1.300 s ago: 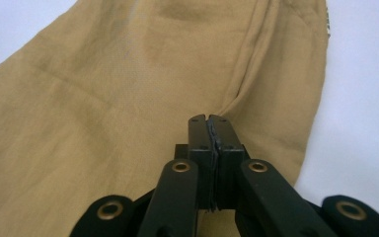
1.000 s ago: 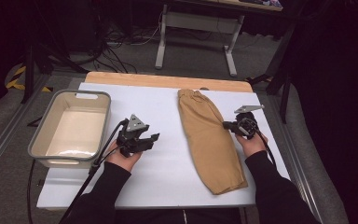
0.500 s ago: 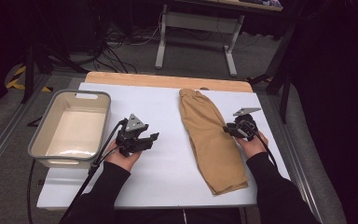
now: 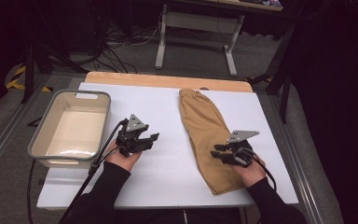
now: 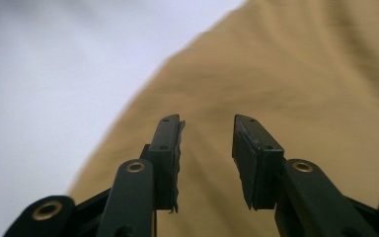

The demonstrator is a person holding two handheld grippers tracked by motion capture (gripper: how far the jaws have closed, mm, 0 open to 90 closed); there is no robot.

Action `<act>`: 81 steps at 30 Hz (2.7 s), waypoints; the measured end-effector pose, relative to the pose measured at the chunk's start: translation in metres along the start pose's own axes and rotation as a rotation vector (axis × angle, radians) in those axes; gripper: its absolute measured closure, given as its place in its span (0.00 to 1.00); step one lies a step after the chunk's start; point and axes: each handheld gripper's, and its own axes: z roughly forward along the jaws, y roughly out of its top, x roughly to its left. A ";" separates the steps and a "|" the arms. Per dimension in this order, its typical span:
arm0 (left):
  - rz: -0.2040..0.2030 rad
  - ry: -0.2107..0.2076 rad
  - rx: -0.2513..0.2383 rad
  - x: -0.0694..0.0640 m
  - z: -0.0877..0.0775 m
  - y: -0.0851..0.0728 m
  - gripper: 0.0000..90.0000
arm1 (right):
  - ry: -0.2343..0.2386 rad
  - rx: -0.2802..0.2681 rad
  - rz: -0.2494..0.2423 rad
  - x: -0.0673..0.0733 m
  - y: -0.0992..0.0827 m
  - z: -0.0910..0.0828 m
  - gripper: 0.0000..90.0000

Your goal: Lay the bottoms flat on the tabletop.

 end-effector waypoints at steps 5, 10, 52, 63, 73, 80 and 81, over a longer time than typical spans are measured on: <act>0.000 0.008 0.006 0.002 0.000 0.000 0.52 | 0.076 0.037 -0.036 0.027 -0.006 0.006 0.70; -0.007 0.011 0.005 0.002 -0.001 -0.001 0.52 | 0.138 0.088 -0.077 0.047 -0.010 0.013 0.68; 0.001 -0.027 0.015 0.002 0.004 0.000 0.51 | 0.360 0.013 -0.131 0.093 0.031 0.040 0.74; 0.036 -0.111 0.032 -0.013 0.022 0.011 0.48 | 0.020 -0.076 -0.034 0.017 0.028 0.010 0.67; 0.055 -0.166 0.096 -0.021 0.044 0.020 0.48 | -0.059 -0.079 0.041 -0.027 0.024 0.017 0.62; 0.034 -0.162 0.130 -0.018 0.058 0.025 0.51 | -0.086 -0.067 0.076 -0.048 0.021 0.024 0.56; 0.028 -0.161 0.136 -0.017 0.060 0.025 0.51 | -0.094 -0.061 0.082 -0.051 0.020 0.025 0.56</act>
